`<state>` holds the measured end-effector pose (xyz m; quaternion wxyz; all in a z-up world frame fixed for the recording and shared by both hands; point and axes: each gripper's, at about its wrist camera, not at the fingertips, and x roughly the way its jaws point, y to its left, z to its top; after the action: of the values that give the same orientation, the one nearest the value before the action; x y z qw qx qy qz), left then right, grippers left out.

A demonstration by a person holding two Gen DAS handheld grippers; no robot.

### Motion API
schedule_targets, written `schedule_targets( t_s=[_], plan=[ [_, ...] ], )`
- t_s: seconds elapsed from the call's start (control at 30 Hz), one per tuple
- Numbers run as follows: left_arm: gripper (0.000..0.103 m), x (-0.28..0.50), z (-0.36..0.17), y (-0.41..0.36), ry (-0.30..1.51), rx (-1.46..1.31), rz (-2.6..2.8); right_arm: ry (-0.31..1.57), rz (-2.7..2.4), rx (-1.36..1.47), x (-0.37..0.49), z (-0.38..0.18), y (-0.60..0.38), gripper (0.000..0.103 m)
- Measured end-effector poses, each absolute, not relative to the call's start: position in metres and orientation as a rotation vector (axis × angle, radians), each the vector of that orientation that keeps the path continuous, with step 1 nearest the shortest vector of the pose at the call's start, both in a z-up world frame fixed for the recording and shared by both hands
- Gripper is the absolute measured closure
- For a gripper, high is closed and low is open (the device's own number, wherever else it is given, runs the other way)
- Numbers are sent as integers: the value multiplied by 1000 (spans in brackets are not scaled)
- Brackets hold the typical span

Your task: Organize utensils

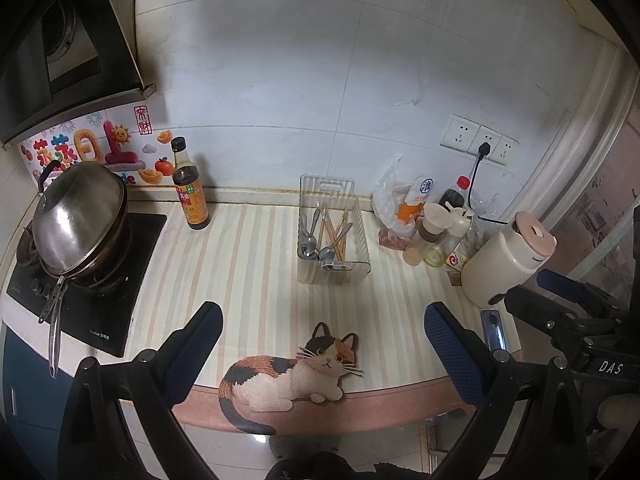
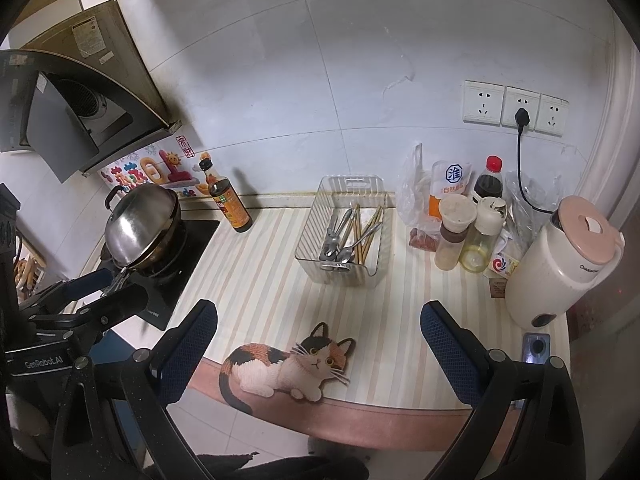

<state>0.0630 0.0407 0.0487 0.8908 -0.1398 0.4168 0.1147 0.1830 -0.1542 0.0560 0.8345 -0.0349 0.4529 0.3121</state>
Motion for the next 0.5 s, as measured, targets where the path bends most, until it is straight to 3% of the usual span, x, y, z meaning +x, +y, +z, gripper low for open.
schedule_targets(
  t_s=[0.5],
  plan=[
    [0, 62, 49, 40, 866, -282, 231, 959, 666, -76, 182, 55, -155, 0]
  ],
)
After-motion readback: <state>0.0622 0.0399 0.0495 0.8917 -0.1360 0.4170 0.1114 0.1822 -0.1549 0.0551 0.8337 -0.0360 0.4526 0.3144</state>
